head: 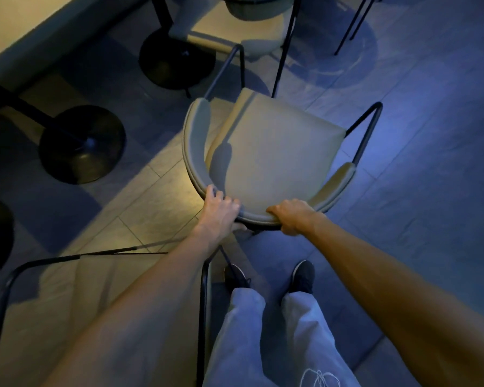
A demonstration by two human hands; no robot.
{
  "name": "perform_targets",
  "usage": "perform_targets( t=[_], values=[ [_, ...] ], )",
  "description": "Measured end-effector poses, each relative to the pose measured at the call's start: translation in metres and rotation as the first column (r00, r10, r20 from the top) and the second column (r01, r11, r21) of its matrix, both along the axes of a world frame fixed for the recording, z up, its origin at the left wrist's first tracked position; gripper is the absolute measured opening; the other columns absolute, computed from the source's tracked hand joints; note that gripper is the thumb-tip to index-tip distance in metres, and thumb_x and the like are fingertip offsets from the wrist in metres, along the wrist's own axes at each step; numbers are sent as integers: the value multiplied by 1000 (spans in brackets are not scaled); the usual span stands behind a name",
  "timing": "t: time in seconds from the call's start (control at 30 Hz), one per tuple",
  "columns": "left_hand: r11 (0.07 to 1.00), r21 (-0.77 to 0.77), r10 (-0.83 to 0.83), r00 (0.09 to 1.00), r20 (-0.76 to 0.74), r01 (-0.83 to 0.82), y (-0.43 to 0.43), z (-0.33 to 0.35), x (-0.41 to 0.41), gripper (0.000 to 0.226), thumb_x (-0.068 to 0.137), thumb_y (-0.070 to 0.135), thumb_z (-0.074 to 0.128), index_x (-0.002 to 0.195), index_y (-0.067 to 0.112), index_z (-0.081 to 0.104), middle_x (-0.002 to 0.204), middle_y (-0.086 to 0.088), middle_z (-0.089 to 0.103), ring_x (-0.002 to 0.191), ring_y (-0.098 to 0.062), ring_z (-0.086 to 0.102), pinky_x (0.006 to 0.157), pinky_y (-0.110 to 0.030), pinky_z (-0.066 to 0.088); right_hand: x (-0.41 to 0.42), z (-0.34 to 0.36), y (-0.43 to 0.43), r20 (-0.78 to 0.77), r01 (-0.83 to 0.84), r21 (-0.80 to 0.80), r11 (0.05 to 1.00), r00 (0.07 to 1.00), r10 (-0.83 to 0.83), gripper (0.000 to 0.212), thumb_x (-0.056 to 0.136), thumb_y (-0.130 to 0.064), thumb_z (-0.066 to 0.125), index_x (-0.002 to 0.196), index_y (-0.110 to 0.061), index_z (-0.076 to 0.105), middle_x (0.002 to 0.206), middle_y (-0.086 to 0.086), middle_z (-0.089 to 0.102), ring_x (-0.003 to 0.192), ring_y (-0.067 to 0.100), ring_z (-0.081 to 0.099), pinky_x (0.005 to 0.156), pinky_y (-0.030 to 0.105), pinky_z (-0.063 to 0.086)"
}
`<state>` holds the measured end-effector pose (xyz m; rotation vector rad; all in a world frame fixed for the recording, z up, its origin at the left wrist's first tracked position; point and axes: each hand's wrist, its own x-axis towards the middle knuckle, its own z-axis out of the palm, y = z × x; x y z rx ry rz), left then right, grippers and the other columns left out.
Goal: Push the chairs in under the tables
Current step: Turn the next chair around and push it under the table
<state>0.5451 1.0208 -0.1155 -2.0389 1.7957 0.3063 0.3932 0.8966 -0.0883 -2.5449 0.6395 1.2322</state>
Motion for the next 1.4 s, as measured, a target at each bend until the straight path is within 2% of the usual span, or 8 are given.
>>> perform_targets(
  t=[0.2,0.5,0.63,0.83,0.93,1.07,1.3,1.4],
  values=[
    [973,3,233,972,-45,-233,18,2,21,70,79,79,53,111,18,62,108,-3,70,109,-27,61,101,-47,29,48,11,-5,2,-151,-54,987,988,151,53,95,-19,53,146,-28,44,137,8,55,122,31,57,94,42,48],
    [843,42,537,836,-111,-536,45,2,42,67,75,82,56,104,22,61,97,0,70,103,-24,62,96,-45,29,119,26,0,-36,-372,-67,926,928,371,54,96,-21,55,147,-35,45,137,3,56,122,27,56,95,40,47],
    [858,83,514,850,-117,-507,60,-2,74,69,73,83,58,104,22,61,97,1,68,99,-23,62,88,-43,33,143,26,10,5,-433,-38,901,901,433,54,96,-25,53,148,-38,44,139,2,56,124,25,56,95,38,47],
    [938,100,346,902,-257,-331,80,-18,120,68,76,66,71,134,32,59,127,9,65,119,-19,51,97,-38,33,149,23,7,50,-485,14,875,874,484,49,93,-26,58,140,-35,52,131,2,61,116,26,59,88,38,48],
    [961,124,272,927,-257,-247,70,-21,120,65,78,61,72,135,34,56,123,8,68,117,-19,59,103,-39,38,140,22,-1,44,-460,21,888,887,459,48,89,-25,61,135,-31,54,124,3,63,110,26,61,82,39,48],
    [972,165,213,930,-300,-170,57,-9,140,57,78,54,68,132,36,59,116,8,71,105,-18,64,94,-36,49,127,21,-13,72,-433,19,901,900,430,43,86,-30,60,129,-30,56,114,2,66,100,26,64,72,34,44],
    [967,151,239,933,-267,-204,59,-13,131,62,78,52,68,137,36,57,128,11,66,121,-16,58,108,-39,36,125,26,-23,113,-472,31,881,878,466,52,90,-27,54,141,-37,51,125,0,64,111,24,62,87,37,50],
    [955,148,289,919,-267,-257,62,-16,123,67,80,61,68,140,37,54,133,12,63,125,-16,56,111,-39,33,130,29,-30,90,-516,29,856,854,512,56,92,-27,54,146,-38,46,128,-1,63,113,22,61,88,36,48]
  ],
)
